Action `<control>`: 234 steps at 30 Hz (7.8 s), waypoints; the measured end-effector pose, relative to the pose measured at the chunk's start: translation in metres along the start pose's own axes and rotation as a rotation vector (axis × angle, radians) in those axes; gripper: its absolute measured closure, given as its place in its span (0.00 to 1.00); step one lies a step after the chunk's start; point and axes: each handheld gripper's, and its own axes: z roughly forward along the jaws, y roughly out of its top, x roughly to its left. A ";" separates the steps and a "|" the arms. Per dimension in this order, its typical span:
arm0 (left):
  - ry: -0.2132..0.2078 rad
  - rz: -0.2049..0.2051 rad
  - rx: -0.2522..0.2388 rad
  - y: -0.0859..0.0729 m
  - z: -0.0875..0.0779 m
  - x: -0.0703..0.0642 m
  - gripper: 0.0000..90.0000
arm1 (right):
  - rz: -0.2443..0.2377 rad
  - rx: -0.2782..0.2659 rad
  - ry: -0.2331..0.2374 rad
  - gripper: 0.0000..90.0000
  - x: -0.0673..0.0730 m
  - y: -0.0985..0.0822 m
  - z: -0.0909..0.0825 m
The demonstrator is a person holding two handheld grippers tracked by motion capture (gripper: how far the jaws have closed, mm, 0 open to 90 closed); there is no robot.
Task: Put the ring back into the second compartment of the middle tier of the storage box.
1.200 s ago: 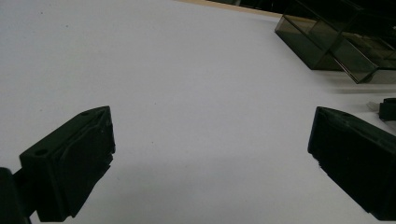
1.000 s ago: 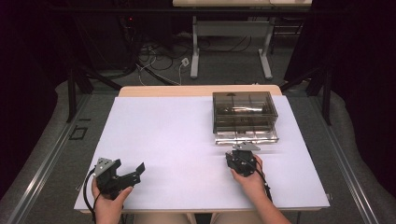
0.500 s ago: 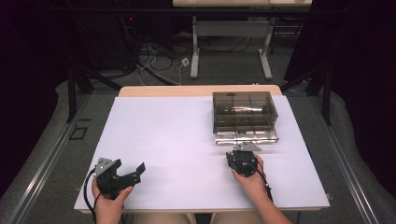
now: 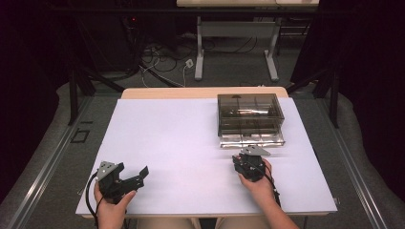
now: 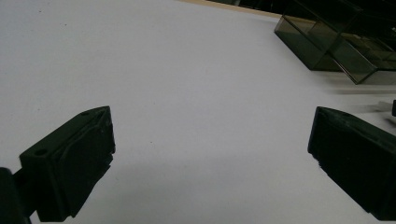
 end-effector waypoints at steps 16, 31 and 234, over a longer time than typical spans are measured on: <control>-0.002 -0.001 -0.003 0.000 0.000 0.000 0.01 | 0.000 -0.023 0.011 0.76 -0.001 0.001 -0.010; 0.001 -0.004 -0.004 0.000 -0.001 0.001 0.01 | 0.005 -0.029 0.014 0.76 -0.004 0.002 -0.020; -0.004 -0.022 0.008 0.000 0.004 0.002 0.01 | 0.112 0.219 -0.057 0.62 -0.068 0.093 0.014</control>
